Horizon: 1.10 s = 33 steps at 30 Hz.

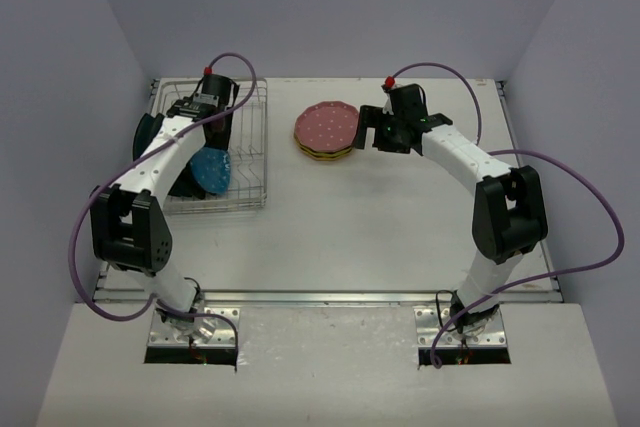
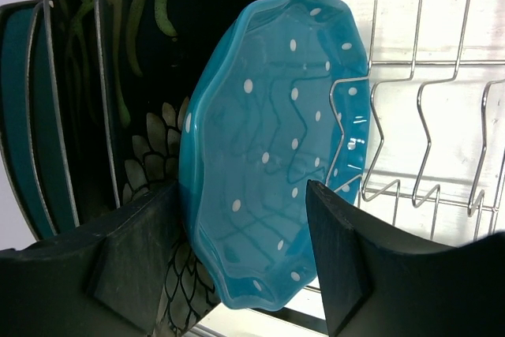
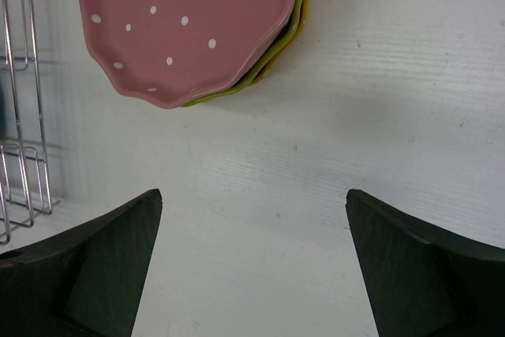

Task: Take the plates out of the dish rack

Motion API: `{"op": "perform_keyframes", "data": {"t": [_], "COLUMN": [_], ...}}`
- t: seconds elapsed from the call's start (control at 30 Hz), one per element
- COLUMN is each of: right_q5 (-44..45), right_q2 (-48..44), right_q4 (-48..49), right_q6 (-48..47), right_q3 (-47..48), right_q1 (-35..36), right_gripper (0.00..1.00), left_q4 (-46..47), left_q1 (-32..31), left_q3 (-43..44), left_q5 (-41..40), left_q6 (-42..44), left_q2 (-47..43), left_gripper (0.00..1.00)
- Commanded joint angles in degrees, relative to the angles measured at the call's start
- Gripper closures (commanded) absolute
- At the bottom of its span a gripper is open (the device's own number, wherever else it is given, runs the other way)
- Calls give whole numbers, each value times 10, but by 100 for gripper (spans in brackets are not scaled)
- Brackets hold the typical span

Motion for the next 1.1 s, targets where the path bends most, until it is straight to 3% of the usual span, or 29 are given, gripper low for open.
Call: {"op": "perform_keyframes", "data": {"t": [0.0, 0.2, 0.5, 0.7, 1.0, 1.07], "right_q5": [-4, -11, -19, -22, -23, -24], "right_q2": [-21, -19, -15, -10, -12, -12], "right_q4": [14, 15, 16, 14, 13, 11], "right_q6": [-3, -1, 3, 5, 4, 6], "right_q3": [0, -1, 2, 7, 6, 9], "right_q1": [1, 0, 0, 0, 0, 0], "right_gripper": [1, 1, 1, 1, 1, 1], "left_q4": [-9, -16, -11, -14, -3, -1], "left_q1": [2, 8, 8, 8, 7, 7], "left_q3": [-4, -2, 4, -10, -6, 0], "left_q5": [64, 135, 222, 201, 131, 116], "left_q6": [-28, -38, -37, -38, -33, -29], "left_q2": [14, 12, -16, 6, -3, -9], "left_gripper": [40, 47, 67, 70, 84, 97]}}
